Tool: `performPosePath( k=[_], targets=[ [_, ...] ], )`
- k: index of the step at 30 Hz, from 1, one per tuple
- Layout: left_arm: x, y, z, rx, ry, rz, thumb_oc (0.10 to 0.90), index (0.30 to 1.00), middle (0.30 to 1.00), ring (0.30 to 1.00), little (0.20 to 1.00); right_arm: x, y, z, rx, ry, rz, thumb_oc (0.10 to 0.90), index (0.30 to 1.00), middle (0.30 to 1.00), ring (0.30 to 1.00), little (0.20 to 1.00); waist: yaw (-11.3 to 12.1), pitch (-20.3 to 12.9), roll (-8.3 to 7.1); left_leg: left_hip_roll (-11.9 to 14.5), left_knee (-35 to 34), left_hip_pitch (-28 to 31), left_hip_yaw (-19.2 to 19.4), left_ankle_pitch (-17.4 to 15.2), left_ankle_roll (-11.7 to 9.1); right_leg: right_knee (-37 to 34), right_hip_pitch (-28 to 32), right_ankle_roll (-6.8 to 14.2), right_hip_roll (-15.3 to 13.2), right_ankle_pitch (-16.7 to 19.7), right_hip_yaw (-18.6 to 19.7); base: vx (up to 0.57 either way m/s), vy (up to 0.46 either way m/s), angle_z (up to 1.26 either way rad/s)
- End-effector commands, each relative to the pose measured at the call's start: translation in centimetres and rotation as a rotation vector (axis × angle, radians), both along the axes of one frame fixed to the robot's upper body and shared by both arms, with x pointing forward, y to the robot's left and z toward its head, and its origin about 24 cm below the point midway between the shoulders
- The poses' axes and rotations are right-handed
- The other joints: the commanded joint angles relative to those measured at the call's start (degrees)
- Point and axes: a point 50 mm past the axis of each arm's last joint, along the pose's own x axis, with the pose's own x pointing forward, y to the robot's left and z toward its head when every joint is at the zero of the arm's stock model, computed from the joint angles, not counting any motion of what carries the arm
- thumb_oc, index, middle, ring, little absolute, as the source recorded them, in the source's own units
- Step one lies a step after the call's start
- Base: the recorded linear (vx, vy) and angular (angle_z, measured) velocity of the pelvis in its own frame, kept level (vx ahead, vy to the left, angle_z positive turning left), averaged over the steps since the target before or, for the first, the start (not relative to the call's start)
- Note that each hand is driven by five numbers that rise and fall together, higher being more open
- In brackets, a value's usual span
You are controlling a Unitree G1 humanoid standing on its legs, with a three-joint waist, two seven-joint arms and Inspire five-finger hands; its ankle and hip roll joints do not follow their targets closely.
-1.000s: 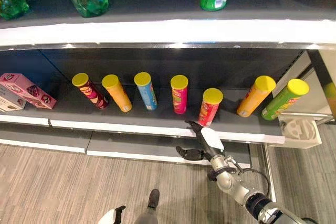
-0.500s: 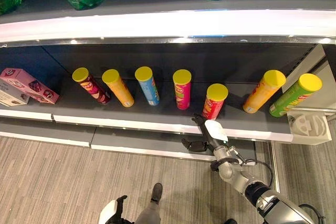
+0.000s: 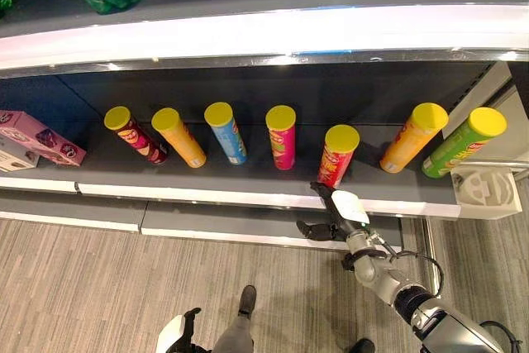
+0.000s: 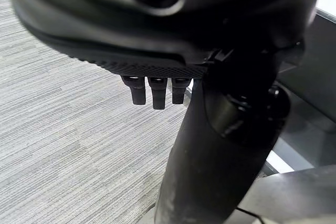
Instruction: Put the goods on the table back onto the shelves and tidy them up.
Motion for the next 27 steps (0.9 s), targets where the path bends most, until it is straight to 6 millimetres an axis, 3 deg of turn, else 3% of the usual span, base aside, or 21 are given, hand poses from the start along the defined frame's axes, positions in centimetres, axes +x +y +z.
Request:
performPosePath(
  k=[1, 10, 27],
  targets=[
    [1.3, 0.3, 0.4, 0.015, -0.057, -0.033, 0.8, 0.9, 0.9, 0.9, 0.9, 3.2, 0.9, 4.5, 0.014, -0.184, 0.048, 0.8, 0.9, 0.9, 0.9, 0.9, 1.88, 0.2, 0.08, -0.98, 0.08, -0.46, -1.26, -2.45, 0.95, 0.3, -1.71, 0.59, -1.09, 1.62, 4.54, -0.01, -0.016, -0.07],
    [1.7, 0.0, 0.6, 0.012, -0.074, -0.048, 0.8, 0.9, 0.9, 0.9, 0.9, 4.4, 1.0, 5.4, -0.002, -0.219, 0.017, 0.8, 0.9, 0.9, 0.9, 0.9, 2.28, 0.68, 0.42, -0.44, 0.08, -1.3, -1.42, -2.05, 0.93, 0.3, -2.74, 0.22, -0.35, 1.42, 5.18, 0.0, -0.002, -0.01],
    [2.3, 0.0, 0.8, 0.007, -0.097, -0.055, 0.8, 0.9, 0.9, 0.9, 0.9, 4.9, 0.7, 5.6, 0.026, -0.224, -0.055, 0.8, 0.9, 0.9, 0.9, 0.9, 2.65, 0.65, 0.66, -0.32, 0.08, -1.64, -1.3, -2.19, 1.06, 0.3, -3.69, -0.03, 0.01, 1.28, 5.89, 0.0, 0.0, 0.0]
  ],
)
